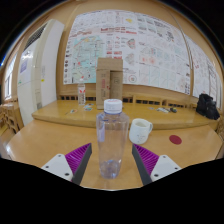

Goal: Pour water

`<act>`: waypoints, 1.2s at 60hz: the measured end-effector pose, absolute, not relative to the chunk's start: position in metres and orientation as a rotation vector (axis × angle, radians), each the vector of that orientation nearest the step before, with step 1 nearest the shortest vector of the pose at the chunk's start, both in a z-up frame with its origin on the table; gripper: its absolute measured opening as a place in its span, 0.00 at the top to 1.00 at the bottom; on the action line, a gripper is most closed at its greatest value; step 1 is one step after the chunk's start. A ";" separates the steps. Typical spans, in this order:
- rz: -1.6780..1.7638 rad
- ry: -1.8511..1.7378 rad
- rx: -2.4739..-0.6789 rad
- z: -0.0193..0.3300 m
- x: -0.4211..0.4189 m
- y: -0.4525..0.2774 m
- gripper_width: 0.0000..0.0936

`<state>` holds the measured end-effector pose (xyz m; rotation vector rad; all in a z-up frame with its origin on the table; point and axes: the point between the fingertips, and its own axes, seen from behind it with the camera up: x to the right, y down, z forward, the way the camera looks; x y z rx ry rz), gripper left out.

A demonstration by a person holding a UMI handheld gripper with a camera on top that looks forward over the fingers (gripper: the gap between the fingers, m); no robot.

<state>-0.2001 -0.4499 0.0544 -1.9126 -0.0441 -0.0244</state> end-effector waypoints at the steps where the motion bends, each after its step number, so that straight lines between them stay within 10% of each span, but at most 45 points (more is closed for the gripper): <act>1: -0.025 -0.041 -1.908 0.053 -0.201 -0.445 0.12; 25: -0.028 -0.054 -1.831 0.041 -0.202 -0.401 0.69; 36: 0.089 -0.107 -1.795 0.075 -0.223 -0.400 0.69; 60: 1.347 0.486 -1.382 0.272 -0.248 -0.327 0.69; 72: 1.928 0.985 -0.955 0.265 -0.189 -0.276 0.69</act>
